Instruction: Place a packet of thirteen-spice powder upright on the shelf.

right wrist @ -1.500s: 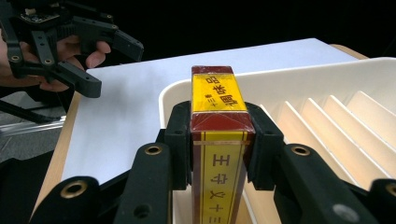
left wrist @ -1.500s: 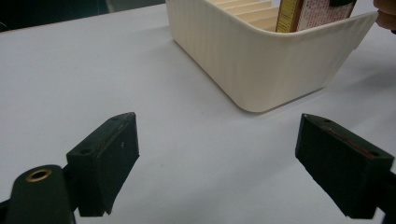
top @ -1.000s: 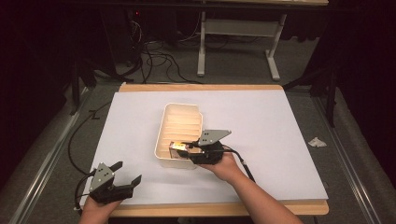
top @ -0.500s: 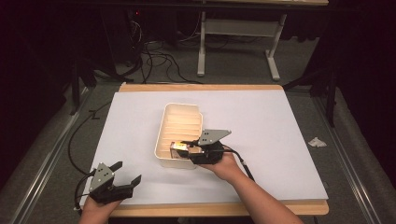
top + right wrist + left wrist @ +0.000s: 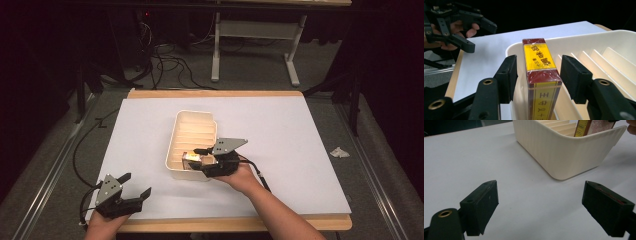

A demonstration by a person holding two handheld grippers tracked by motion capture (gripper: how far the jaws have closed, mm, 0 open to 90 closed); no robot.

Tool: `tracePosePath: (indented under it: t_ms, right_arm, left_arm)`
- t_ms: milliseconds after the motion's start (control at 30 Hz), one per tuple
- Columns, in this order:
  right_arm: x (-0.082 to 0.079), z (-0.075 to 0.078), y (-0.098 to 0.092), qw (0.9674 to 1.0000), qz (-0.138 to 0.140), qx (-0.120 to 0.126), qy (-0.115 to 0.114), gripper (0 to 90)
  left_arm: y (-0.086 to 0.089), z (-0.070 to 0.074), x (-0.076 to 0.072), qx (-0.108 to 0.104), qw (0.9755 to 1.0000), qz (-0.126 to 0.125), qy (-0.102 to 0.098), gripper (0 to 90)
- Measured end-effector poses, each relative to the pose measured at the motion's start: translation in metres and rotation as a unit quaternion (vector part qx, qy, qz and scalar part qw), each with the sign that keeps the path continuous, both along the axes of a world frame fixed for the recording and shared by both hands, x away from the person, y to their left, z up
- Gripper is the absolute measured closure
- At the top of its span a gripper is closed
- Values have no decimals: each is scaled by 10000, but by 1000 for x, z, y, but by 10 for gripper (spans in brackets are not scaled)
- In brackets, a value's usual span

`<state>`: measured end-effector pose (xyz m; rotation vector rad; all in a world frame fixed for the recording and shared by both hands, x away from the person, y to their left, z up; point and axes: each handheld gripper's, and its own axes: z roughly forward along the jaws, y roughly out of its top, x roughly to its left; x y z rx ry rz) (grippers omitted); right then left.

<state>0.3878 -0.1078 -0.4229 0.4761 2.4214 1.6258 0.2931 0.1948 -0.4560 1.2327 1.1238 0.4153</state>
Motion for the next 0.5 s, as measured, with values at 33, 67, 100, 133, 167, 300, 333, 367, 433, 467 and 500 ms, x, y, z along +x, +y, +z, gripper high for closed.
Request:
tracePosePath:
  t_ms: [33, 67, 100, 133, 167, 300, 333, 367, 433, 467, 500]
  right_arm:
    - [0, 1, 0, 10000, -12, 17, 16, 475]
    - [0, 2, 0, 10000, 4, 18, 25, 470]
    - [0, 3, -1, 10000, -3, -2, 28, 465]
    - [0, 3, 0, 10000, 12, 29, -1, 459]
    - [0, 5, -1, 10000, 5, 24, 16, 457]
    - [-1, 12, 0, 9999, 20, 92, -54, 450]
    - [-1, 12, 0, 9999, 20, 92, -54, 450]
    - [-1, 16, 0, 9999, 16, 118, -77, 449]
    - [-2, 17, -1, 9999, -3, 117, -85, 448]
    - [-1, 18, -1, 9998, 9, 145, -102, 447]
    - [-2, 21, -2, 9998, -23, 142, -110, 446]
  left_arm:
    - [0, 0, 0, -8, 10000, -2, 2, 143]
    - [0, 0, 0, -15, 10000, -1, -1, 143]
    - [0, 0, 0, -13, 10000, -5, 0, 143]
    - [0, 0, 0, -11, 10000, -9, -2, 143]
    - [0, 0, 0, -11, 10000, -10, -1, 143]
    - [0, 0, 0, -18, 10000, -8, -2, 143]
    - [0, 0, 0, -18, 10000, -8, -2, 143]
    - [0, 0, 0, -15, 10000, -10, -3, 143]
    - [0, 0, 0, 3, 10000, -13, -7, 143]
    - [0, 0, 0, 3, 10000, -13, -8, 143]
    - [0, 0, 0, 7, 10000, -16, -9, 143]
